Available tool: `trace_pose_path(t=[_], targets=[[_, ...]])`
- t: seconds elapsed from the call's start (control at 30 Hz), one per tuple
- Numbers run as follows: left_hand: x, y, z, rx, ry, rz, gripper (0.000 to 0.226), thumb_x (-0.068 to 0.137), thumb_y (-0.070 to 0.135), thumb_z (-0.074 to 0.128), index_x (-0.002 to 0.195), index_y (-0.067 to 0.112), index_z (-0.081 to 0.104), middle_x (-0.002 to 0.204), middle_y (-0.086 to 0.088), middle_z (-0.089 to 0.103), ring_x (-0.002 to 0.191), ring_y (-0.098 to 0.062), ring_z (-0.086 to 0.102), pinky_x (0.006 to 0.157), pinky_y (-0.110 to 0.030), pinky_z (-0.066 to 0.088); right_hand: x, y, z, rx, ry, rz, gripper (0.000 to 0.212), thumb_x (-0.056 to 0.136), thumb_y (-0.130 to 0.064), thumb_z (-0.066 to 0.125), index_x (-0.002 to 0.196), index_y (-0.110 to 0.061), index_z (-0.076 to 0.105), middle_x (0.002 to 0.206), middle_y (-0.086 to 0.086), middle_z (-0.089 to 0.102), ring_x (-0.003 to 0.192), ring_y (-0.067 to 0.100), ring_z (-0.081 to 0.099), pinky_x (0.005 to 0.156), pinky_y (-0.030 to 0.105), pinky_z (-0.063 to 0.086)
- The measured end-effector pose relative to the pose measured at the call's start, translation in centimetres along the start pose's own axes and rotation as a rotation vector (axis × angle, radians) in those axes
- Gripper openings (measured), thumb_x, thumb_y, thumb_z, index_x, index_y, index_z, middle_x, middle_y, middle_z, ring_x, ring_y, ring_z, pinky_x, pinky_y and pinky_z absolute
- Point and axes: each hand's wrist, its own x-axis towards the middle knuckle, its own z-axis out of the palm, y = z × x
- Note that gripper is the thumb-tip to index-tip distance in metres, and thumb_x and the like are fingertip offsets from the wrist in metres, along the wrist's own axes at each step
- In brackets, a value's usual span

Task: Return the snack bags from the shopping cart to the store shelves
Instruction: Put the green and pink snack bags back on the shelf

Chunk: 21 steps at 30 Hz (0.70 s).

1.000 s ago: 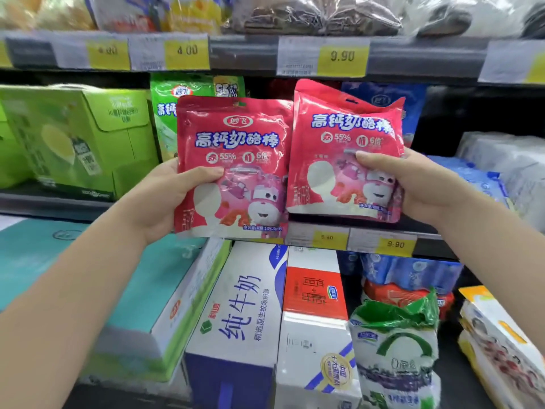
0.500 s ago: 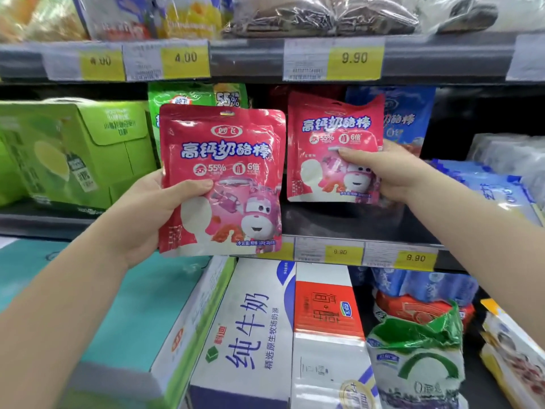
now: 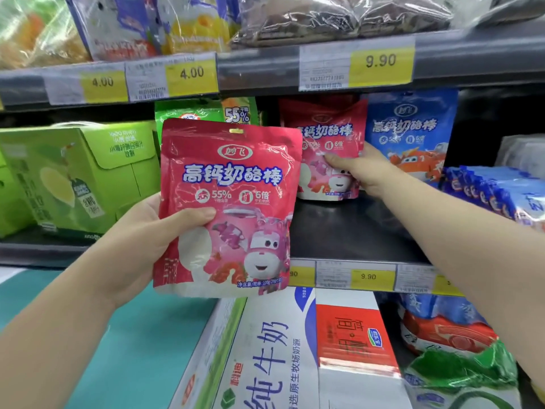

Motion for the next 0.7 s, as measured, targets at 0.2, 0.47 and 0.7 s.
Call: trace_pose_path(t=[0.2, 0.47, 0.7], targets=[[0.6, -0.3, 0.3, 0.012, -0.005, 0.004, 0.036, 0.082, 0.022, 0.068, 0.117, 0.017, 0.065, 0.106, -0.009, 0.076, 0.091, -0.030, 0.074, 0.071, -0.039, 0.062, -0.7, 1.1, -1.2, -0.210, -0.171, 0.058, 0.044, 0.083, -0.012, 0.082, 0.124, -0.010, 0.066, 0.111, 0.004, 0.077, 0.106, 0.021, 0.073, 0.101, 0.041, 0.055], [0.8, -0.9, 1.7, -0.023, -0.027, 0.012, 0.037, 0.081, 0.021, 0.067, 0.118, 0.016, 0.065, 0.107, -0.009, 0.076, 0.091, -0.029, 0.075, 0.072, -0.040, 0.062, -1.0, 0.4, -1.7, -0.755, -0.073, 0.087, 0.068, 0.082, -0.048, 0.080, 0.138, -0.016, 0.060, 0.132, 0.003, 0.067, 0.121, 0.023, 0.062, 0.096, 0.024, 0.044], [0.6, -0.7, 2.0, -0.038, -0.027, 0.000, 0.041, 0.082, 0.021, 0.068, 0.122, 0.015, 0.062, 0.109, -0.010, 0.075, 0.095, -0.031, 0.073, 0.075, -0.041, 0.062, -1.3, 1.1, -0.8, -0.737, 0.013, 0.046, 0.065, 0.083, -0.046, 0.080, 0.136, -0.014, 0.061, 0.133, 0.004, 0.067, 0.123, 0.026, 0.061, 0.093, 0.024, 0.042]])
